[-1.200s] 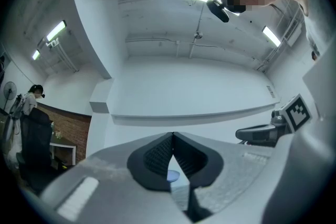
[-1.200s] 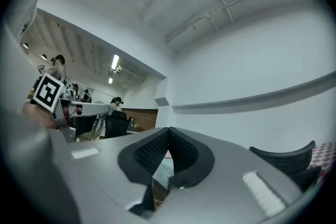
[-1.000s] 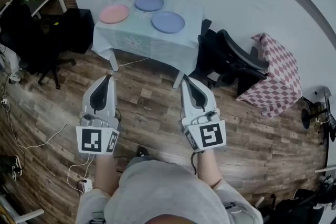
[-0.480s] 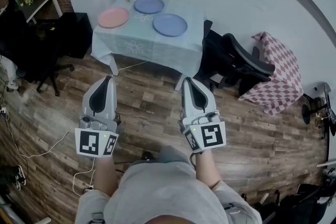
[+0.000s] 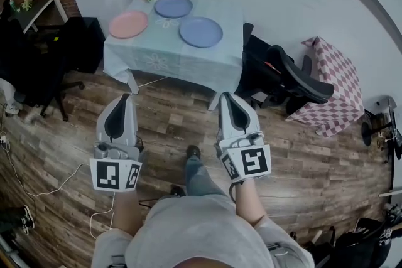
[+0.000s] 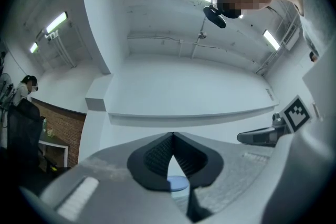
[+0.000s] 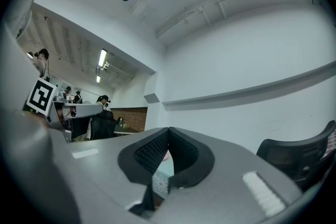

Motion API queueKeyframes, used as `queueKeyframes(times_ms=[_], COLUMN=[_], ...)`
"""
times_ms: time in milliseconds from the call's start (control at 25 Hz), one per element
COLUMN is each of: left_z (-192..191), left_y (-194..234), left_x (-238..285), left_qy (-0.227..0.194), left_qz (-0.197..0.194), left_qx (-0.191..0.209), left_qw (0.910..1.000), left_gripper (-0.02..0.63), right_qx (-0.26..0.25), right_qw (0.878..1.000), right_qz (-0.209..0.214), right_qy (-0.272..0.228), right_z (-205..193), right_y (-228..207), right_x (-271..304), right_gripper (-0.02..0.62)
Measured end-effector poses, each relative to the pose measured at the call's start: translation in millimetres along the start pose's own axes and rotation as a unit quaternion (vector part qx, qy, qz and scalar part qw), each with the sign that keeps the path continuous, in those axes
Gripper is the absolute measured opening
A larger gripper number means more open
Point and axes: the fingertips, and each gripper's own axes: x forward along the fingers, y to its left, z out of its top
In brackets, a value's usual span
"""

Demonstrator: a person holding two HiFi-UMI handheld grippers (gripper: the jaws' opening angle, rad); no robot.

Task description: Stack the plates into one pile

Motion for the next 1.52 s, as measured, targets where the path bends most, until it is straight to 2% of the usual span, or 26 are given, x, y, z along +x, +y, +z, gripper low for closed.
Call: queueKeyframes(times_ms=[560, 1040, 1280, 1520], left_z=[-17.7, -33.3, -48.0, -61.6], left_y=[27.7, 25.6, 20.5, 31.8], left_x=[132.5, 219.3, 241.1, 267.1], left_qy=[-0.012, -0.021, -0.013, -0.013], left_qz=[0.023, 0.042, 0.033, 0.029], left_qx=[0.03, 0.056, 0.047, 0.026], left_qw=[0.9992, 0.9973, 0.9983, 0.9991], left_gripper=[0.005, 0.005, 0.005, 0.005], right_qx=[-0.007, -0.007, 0.016, 0.016], right_qw=[1.0, 0.999, 0.999, 1.0], right_qz=[0.022, 0.036, 0.029, 0.021], right_qy=[-0.02, -0.033, -0.024, -0.017], right_z=[6.5, -1.9, -15.9, -26.3], right_y=[-77.9, -140.6, -163.7, -175.7], right_x=[122.2, 182.3, 200.3, 221.2], right_gripper=[0.002, 0.002, 0.002, 0.002])
